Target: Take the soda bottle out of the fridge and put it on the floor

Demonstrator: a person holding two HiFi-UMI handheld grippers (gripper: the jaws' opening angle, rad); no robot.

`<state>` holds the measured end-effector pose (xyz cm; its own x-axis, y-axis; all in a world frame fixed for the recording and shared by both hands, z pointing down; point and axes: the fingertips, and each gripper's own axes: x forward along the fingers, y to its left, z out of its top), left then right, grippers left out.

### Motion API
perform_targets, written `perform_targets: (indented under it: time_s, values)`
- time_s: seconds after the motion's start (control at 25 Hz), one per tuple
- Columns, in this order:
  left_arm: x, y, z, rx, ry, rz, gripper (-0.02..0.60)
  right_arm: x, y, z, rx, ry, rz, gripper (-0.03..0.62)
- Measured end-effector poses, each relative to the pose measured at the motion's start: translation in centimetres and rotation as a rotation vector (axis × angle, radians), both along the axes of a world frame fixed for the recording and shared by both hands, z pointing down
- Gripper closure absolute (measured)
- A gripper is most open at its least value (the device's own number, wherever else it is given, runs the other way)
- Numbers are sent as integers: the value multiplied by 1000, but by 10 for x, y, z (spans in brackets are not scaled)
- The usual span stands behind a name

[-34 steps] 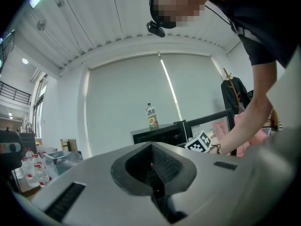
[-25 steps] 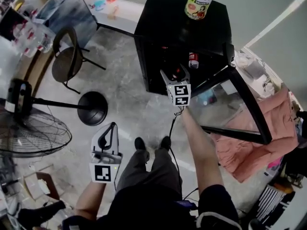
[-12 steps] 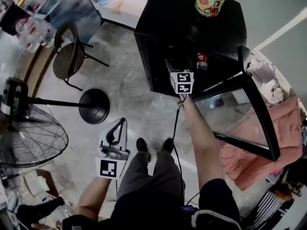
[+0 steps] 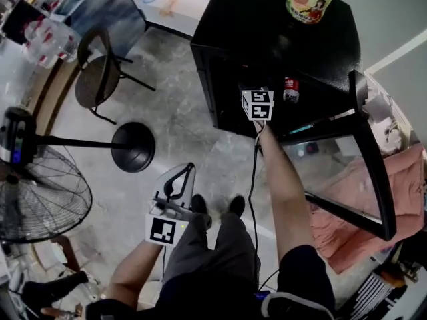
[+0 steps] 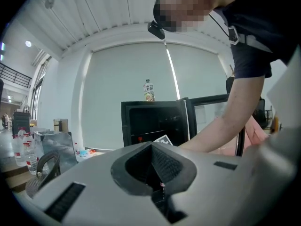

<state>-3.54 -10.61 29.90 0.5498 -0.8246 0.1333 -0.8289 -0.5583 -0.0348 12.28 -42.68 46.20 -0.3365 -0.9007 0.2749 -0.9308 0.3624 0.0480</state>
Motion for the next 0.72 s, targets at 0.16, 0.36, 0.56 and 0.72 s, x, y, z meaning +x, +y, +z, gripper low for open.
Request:
perform_targets:
  time_s: [0.16,0.36,0.56,0.72]
  values:
    - [4,-2,11,-19,-4,14,560,-2,-18,8,7,-3,10,229]
    - [1,-3,24,-26,-10,10,560,-2,-41,14,14,-12,30,229]
    - [-2,-2,35,-43,-27,13,560,-1,-55,21,17,-21,42,229]
    - [-4,-2,43,-50,-39,12,560,1,-67,27,12,-24,54,229]
